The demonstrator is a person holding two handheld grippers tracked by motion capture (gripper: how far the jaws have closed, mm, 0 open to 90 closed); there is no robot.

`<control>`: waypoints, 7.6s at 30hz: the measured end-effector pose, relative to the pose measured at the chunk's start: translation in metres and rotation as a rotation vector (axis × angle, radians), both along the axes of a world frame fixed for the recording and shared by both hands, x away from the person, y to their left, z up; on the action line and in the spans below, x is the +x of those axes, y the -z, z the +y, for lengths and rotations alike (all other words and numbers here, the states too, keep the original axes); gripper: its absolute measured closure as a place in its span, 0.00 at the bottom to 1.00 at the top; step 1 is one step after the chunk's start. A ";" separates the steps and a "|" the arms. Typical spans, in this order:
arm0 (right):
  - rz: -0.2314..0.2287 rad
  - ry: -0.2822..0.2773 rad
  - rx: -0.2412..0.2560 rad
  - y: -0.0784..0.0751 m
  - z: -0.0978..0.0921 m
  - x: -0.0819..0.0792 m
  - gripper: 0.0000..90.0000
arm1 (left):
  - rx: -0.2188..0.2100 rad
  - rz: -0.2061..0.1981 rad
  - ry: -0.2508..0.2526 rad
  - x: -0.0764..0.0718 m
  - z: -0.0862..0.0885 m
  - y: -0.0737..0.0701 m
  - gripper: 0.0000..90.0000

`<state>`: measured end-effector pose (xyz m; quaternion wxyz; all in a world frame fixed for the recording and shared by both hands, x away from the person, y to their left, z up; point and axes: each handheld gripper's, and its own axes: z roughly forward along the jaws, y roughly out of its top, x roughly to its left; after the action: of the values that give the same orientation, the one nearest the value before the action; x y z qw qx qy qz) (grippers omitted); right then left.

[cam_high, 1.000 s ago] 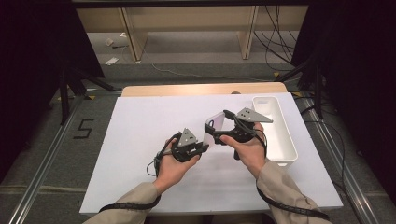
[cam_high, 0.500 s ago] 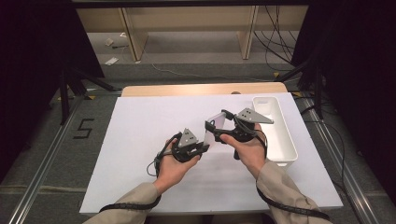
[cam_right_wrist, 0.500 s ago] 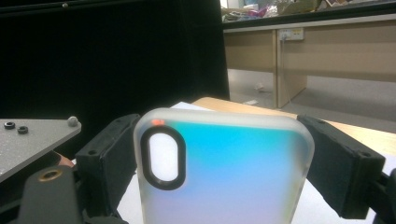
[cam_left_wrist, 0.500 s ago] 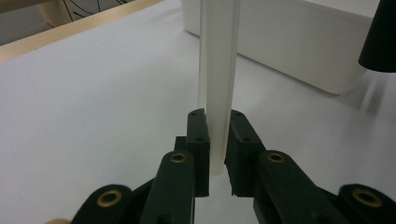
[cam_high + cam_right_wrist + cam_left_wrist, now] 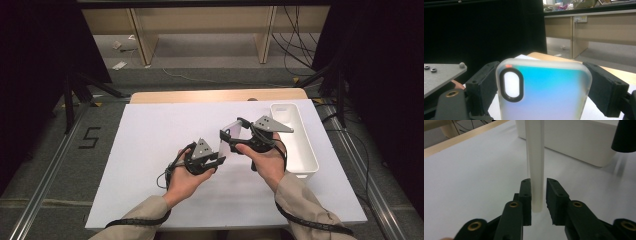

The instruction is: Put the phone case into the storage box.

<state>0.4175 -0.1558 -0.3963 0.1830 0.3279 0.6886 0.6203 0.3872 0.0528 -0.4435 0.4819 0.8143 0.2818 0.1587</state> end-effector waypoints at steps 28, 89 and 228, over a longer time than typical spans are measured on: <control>-0.048 0.012 0.010 -0.015 -0.027 -0.003 0.20 | -0.049 -0.035 0.039 -0.011 0.051 -0.018 0.00; -0.076 0.132 0.028 -0.028 -0.065 0.006 0.20 | -0.030 -0.049 -0.011 -0.022 0.096 -0.011 0.01; -0.094 0.386 0.036 -0.047 -0.139 0.014 0.20 | -0.051 -0.063 -0.061 -0.019 0.102 -0.013 0.01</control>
<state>0.4310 -0.2946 -0.3497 0.3246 0.4276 0.5926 0.6005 0.3680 0.1551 -0.4302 0.5063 0.7873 0.2952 0.1917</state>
